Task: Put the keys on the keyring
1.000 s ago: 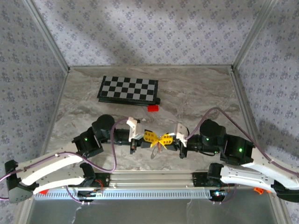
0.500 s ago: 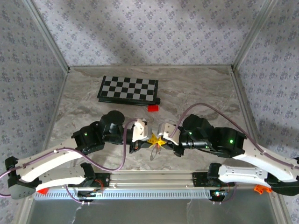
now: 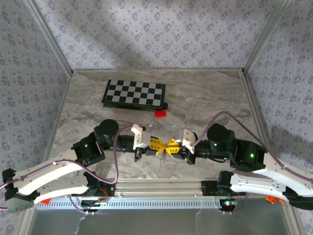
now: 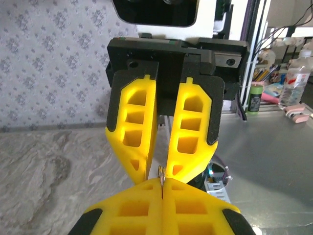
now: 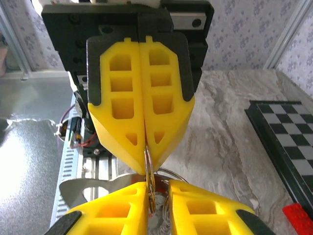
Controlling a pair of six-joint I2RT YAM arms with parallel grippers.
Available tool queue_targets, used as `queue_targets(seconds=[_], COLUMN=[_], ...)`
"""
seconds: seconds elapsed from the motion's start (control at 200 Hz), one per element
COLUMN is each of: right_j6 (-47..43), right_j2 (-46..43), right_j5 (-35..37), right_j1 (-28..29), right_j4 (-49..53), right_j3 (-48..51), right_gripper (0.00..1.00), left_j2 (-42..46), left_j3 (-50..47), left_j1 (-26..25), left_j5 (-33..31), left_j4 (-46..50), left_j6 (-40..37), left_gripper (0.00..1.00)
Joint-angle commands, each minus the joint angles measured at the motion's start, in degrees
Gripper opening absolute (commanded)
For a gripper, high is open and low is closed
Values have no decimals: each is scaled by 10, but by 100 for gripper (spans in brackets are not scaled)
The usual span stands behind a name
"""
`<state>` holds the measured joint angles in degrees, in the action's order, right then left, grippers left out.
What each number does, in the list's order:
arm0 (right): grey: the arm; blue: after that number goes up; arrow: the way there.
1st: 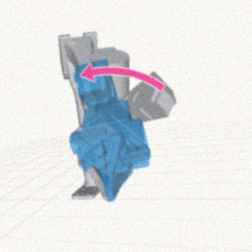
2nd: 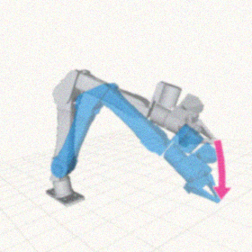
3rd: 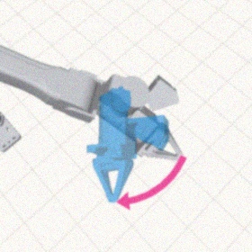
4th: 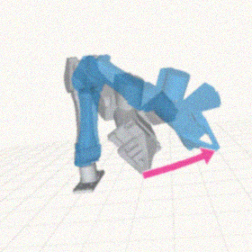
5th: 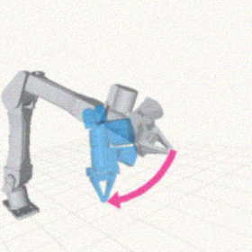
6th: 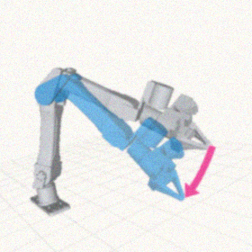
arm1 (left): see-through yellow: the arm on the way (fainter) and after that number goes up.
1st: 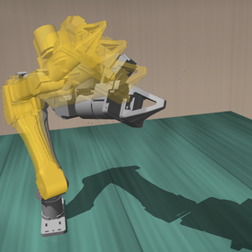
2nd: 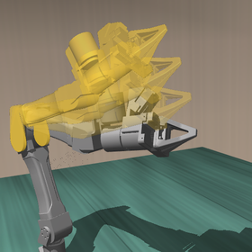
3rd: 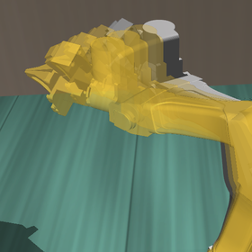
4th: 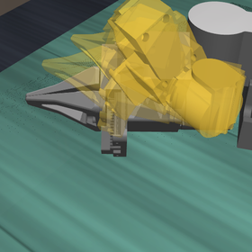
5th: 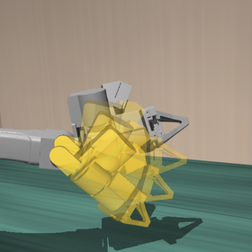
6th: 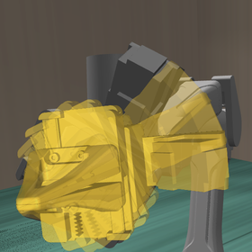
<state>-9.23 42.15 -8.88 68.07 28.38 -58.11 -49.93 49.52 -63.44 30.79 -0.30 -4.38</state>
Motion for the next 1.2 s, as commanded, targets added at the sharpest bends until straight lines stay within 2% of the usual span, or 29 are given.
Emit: queue_targets(seconds=[0.0, 0.285, 0.51, 0.72, 0.8, 0.845, 0.98, 1.075, 1.194], right_j6=[13, 13, 13, 10, 11, 11, 12, 13, 8], right_j2=[-13, -23, -23, -25, -26, -25, -26, -16, 12], right_j5=[-7, -20, -35, -32, -35, -34, -21, -17, -15], right_j1=[0, 1, 0, 0, 0, 0, 0, 0, 1], right_j4=[-53, -61, -67, -71, -73, -69, -49, -19, 19], right_j3=[16, 23, 30, 33, 34, 33, 23, 6, -16], right_gripper=[20, 16, 24, 15, 5, 0, 0, 0, 0], left_j2=[2, -6, -1, 1, 5, 6, 2, -13, -36], left_j3=[-4, -20, -15, -9, -3, 2, 34, 76, 114], left_j1=[-5, -5, -5, -5, -5, -5, -5, -5, -5], left_j5=[62, 68, 56, 53, 48, 44, 9, -22, -51], left_j4=[-86, -123, -93, -73, -53, -38, 57, 177, 269], left_j6=[31, 47, 32, 21, 11, 4, -37, -89, -125], left_gripper=[0, 0, 0, 0, 0, 0, 0, 11, 13])
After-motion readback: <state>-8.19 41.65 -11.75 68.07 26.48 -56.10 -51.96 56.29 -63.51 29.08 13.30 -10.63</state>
